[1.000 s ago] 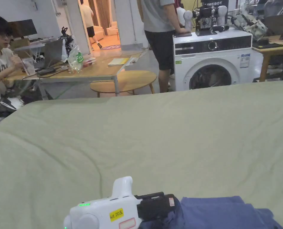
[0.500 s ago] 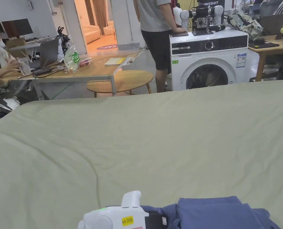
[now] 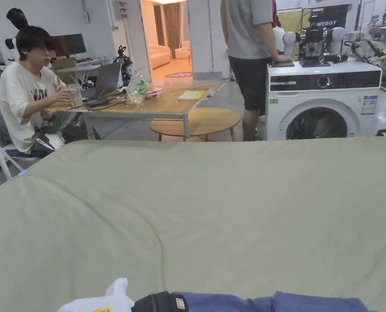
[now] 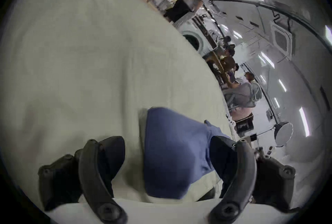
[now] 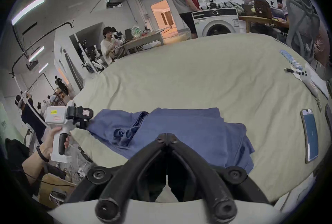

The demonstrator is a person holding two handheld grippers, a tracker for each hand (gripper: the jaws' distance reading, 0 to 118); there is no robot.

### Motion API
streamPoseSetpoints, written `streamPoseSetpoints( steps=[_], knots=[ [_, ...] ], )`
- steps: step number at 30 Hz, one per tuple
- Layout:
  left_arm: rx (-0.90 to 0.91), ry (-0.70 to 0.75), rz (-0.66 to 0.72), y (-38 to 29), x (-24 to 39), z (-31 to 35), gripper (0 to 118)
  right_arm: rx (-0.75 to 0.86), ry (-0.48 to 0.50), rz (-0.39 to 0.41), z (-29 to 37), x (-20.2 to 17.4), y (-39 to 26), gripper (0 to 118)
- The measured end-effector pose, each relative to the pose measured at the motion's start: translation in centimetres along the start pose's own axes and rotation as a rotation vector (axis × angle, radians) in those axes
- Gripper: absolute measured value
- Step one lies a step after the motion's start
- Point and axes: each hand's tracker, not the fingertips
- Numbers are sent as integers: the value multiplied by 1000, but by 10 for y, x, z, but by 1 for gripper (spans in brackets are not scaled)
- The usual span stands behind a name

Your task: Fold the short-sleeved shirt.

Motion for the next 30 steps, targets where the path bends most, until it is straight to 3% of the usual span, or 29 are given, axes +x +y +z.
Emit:
streamPoseSetpoints(
  steps=[1, 2, 4, 5, 10, 13, 14, 18, 24, 28, 30],
  knots=[
    [-16, -17, 27, -2, -4, -9, 96, -3, -37, 29, 0, -2, -1, 0],
    [14, -61, 50, -2, -6, -13, 79, -7, -65, 58, 0, -3, -1, 0],
    [25, -45, 141, 4, -8, -22, 31, -4, -120, 112, -1, -7, -1, 0],
    [23, -64, 172, 5, -12, -23, 20, -5, -116, 118, 0, -7, -2, 0],
    [88, -158, 193, 2, -3, 0, 14, -15, -93, 74, -3, 2, -3, 0],
    [219, -243, 225, 17, 14, 32, 13, -23, -87, 55, -4, 9, -3, 0],
    [245, -236, 191, 24, 27, 42, 13, -26, -82, 56, -2, 12, -4, 0],
    [251, -56, -212, 30, 108, 57, 13, -23, -108, 52, 9, 25, -8, 0],
    [7, 21, -588, -33, 198, -48, 13, 16, -116, -43, 29, 48, -14, 0],
    [-174, 38, -596, -71, 226, -138, 13, 41, -131, -66, 42, 57, -15, 0],
    [-248, -22, -609, -82, 236, -159, 13, 48, -145, -65, 49, 62, -13, 0]
  ],
)
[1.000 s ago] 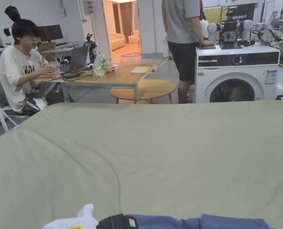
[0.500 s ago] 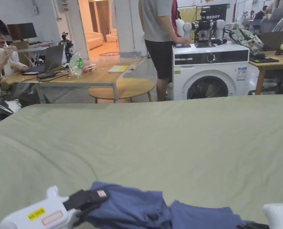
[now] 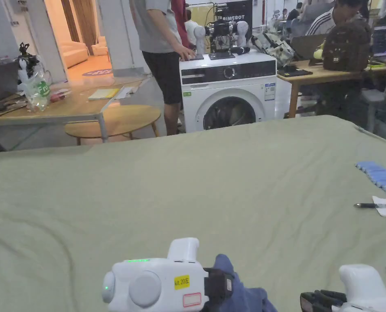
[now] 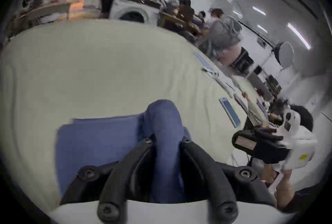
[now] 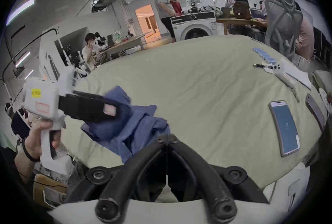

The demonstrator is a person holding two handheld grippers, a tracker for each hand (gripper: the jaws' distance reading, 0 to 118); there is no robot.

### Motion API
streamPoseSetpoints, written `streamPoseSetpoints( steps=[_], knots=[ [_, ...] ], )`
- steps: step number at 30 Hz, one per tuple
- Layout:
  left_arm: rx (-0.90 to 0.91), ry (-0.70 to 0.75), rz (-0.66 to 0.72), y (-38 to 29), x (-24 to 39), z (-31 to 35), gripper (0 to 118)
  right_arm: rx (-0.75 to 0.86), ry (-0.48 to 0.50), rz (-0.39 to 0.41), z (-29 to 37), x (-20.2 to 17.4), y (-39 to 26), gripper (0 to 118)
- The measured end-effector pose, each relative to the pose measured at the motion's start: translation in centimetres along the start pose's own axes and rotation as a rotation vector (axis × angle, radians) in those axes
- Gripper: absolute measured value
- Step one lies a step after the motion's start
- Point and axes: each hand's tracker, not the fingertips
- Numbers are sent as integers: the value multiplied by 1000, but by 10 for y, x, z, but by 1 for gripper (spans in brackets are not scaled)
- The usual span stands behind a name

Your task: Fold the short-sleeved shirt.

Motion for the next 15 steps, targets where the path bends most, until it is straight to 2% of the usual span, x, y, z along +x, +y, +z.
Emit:
streamPoseSetpoints(
  steps=[1, 2, 3, 5, 6, 7, 9, 11, 13, 14, 15],
  knots=[
    [-26, -25, -2, 3, 2, -1, 24, 4, -7, 1, 3, 3, 1, 0],
    [-13, -119, 1, 4, 2, 3, 55, 9, -15, 1, 6, 7, 2, 0],
    [9, -208, 14, 6, -2, 13, 76, 12, -20, 0, 9, 11, 3, 0],
    [102, -275, 111, 12, -13, 39, 70, 26, -6, -1, 15, 20, 0, 0],
    [138, -256, 162, 15, -22, 49, 69, 30, 19, -3, 17, 24, -2, 0],
    [175, -225, 190, 17, -29, 57, 60, 27, 29, -8, 18, 26, -4, 0],
    [256, -122, 193, 12, -36, 62, 3, 19, 21, -20, 17, 25, -9, 0],
    [253, -92, 211, 5, -43, 50, 0, 8, 17, -27, 12, 22, -11, 0],
    [144, -274, 298, -7, -51, 23, 0, 2, 14, -48, 6, 16, -13, 0],
    [95, -292, 310, -14, -48, 6, 0, -5, 26, -57, 5, 15, -13, 0],
    [33, -251, 291, -21, -39, -14, 0, -7, 40, -62, 4, 13, -13, 0]
  ],
)
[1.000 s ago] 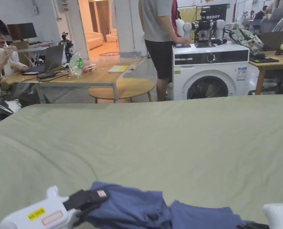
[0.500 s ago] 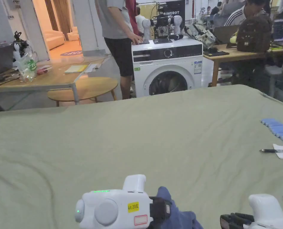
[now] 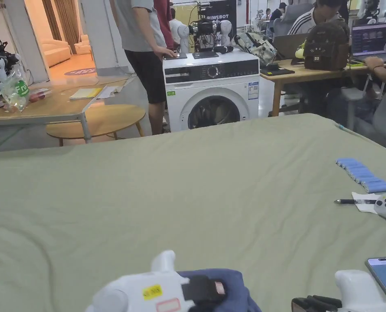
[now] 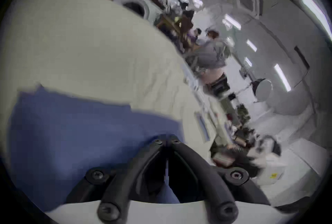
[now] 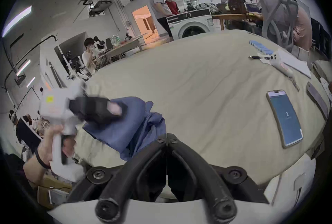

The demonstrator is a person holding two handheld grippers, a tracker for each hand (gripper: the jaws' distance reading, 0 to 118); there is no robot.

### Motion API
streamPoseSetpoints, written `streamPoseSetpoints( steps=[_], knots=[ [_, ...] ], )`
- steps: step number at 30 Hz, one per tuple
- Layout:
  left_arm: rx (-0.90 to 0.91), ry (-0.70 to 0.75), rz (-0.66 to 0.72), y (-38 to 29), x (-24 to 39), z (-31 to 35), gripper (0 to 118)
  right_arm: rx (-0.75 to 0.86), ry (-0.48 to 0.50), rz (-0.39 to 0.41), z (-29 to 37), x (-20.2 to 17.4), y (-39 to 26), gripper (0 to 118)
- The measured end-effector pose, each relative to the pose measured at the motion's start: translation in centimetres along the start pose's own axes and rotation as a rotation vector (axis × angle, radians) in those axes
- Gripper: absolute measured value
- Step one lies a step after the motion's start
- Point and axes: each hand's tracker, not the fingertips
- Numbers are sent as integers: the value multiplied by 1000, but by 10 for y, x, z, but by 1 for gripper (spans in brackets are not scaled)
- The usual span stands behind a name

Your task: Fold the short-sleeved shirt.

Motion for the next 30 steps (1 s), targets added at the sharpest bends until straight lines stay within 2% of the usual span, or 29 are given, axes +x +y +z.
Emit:
streamPoseSetpoints(
  steps=[2, 3, 4, 6, 7, 8, 9, 11, 12, 14, 16, 17, 18, 19, 20, 21, 22, 24, 25, 27, 29, 30],
  knots=[
    [-74, 185, -133, -18, 3, -37, 0, 11, 5, -6, 0, -5, -2, 0],
    [-54, 190, -144, -21, 1, -41, 0, 15, -3, -7, 1, -8, -3, 0],
    [-4, 119, -85, -17, 1, -34, 0, 10, -7, 4, 2, -11, -3, 0],
    [9, 116, -30, -6, 5, -24, 0, 6, -12, 29, 3, -15, -5, 0],
    [25, 94, -41, -3, 6, -16, 5, -3, -5, 37, 0, -17, -5, 0],
    [49, 58, -63, -1, 9, -4, 30, -15, 4, 39, -3, -19, -4, 0],
    [93, 26, -95, 0, 12, 11, 45, -19, 9, 38, -8, -22, -3, 0],
    [154, 2, -102, 7, 15, 43, 49, -32, 46, 34, -23, -30, 2, 0],
    [181, 15, -95, 11, 14, 58, 57, -47, 74, 16, -35, -35, 7, 0],
    [228, 50, -82, 13, 5, 85, 84, -94, 126, -7, -61, -43, 16, 0],
    [248, 68, -19, 14, -13, 112, 85, -152, 135, -48, -90, -48, 22, 0],
    [239, 66, 35, 14, -23, 122, 85, -188, 88, -36, -105, -50, 23, 0],
    [244, 78, 94, 9, -35, 131, 85, -248, -22, 32, -122, -55, 21, 0],
    [259, 85, 109, 4, -42, 138, 85, -306, -87, 125, -136, -62, 17, 0],
    [263, 86, 104, -1, -50, 143, 85, -303, -88, 224, -141, -69, 13, 0],
    [251, 102, 104, -3, -56, 145, 85, -240, -93, 280, -138, -76, 11, 0],
    [229, 128, 108, -5, -63, 142, 85, -250, -121, 304, -135, -82, 12, 0],
    [213, 120, 111, -5, -73, 135, 85, -264, -152, 327, -137, -88, 11, 0],
    [196, 73, 117, -4, -76, 129, 85, -261, -155, 340, -133, -89, 8, 0],
    [178, 25, 124, -2, -80, 113, 85, -259, -152, 325, -133, -88, 8, 0],
    [162, 57, 116, 0, -78, 93, 84, -250, -139, 301, -132, -82, 7, 0],
    [128, 96, 102, -1, -79, 80, 62, -243, -127, 285, -131, -78, 6, 0]
  ],
)
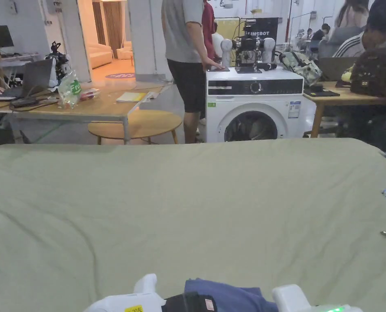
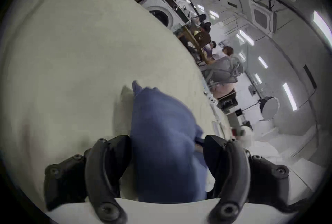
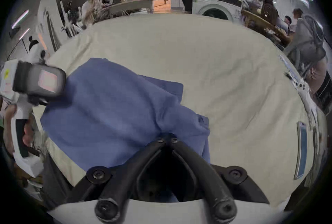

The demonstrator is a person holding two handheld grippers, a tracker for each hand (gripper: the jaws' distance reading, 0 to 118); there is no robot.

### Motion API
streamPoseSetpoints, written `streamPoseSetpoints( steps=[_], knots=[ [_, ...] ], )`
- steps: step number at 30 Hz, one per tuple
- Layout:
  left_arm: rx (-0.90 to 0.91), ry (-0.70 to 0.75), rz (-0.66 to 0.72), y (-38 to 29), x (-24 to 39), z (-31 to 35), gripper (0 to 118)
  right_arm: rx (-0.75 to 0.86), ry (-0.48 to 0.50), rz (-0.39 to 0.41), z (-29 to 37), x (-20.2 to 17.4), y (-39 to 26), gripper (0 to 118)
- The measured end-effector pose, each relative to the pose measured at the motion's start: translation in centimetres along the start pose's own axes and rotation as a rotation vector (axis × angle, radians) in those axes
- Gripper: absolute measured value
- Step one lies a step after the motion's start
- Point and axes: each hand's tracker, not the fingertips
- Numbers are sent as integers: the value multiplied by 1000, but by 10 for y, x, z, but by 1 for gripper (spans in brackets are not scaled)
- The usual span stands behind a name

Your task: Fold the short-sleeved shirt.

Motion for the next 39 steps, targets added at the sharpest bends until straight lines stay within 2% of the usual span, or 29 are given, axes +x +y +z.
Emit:
streamPoseSetpoints(
  steps=[1, 2, 6, 9, 10, 13, 15, 19, 21, 23, 25, 27, 29, 30, 31, 32, 33, 35, 37, 39],
  knots=[
    [-8, 45, -5, -2, -1, -9, 32, 8, 10, -11, 0, 2, -2, 0],
    [-1, 104, 3, -4, -1, -18, 29, 13, 17, -14, 1, 4, -4, 0],
    [40, -14, 120, -5, -18, -7, 27, 43, 65, -73, 4, 11, -9, 0],
    [70, -36, 96, -5, -15, 18, 26, 83, 116, -143, 26, 8, -2, 0],
    [111, -74, 97, -2, -16, 31, 26, 127, 127, -131, 36, 0, 1, 0],
    [180, -56, 103, 17, -26, 80, 26, 152, 134, 15, 49, -39, 30, 0],
    [221, 23, 61, 25, -34, 119, 26, 187, 172, 49, 45, -70, 53, 0],
    [363, 145, 88, 32, -71, 212, 26, 226, 357, 10, 19, -143, 95, 0],
    [380, 258, 100, 39, -94, 243, 26, 207, 466, -4, -5, -184, 112, 0],
    [459, 361, 136, 38, -116, 274, 26, 172, 500, 46, -27, -224, 128, 0],
    [507, 352, 217, 39, -144, 305, 26, 206, 537, 88, -42, -259, 136, 0],
    [517, 443, 245, 42, -160, 322, 26, 203, 608, 77, -53, -279, 143, 0],
    [468, 518, 227, 52, -174, 324, 26, 166, 617, 84, -60, -296, 148, 0],
    [449, 556, 226, 55, -179, 322, 31, 161, 619, 93, -63, -302, 149, 0],
    [445, 579, 221, 58, -182, 321, 42, 156, 623, 109, -63, -303, 149, 0],
    [441, 620, 224, 62, -181, 318, 70, 154, 620, 132, -62, -303, 149, 0],
    [461, 711, 207, 65, -176, 316, 84, 161, 596, 174, -57, -299, 148, 0],
    [511, 778, 117, 65, -154, 322, 82, 201, 567, 262, -44, -284, 145, 0],
    [569, 778, 23, 63, -116, 325, 82, 275, 456, 365, -30, -266, 143, 0],
    [633, 770, -67, 61, -77, 321, 81, 288, 405, 358, -16, -245, 143, 0]
  ],
)
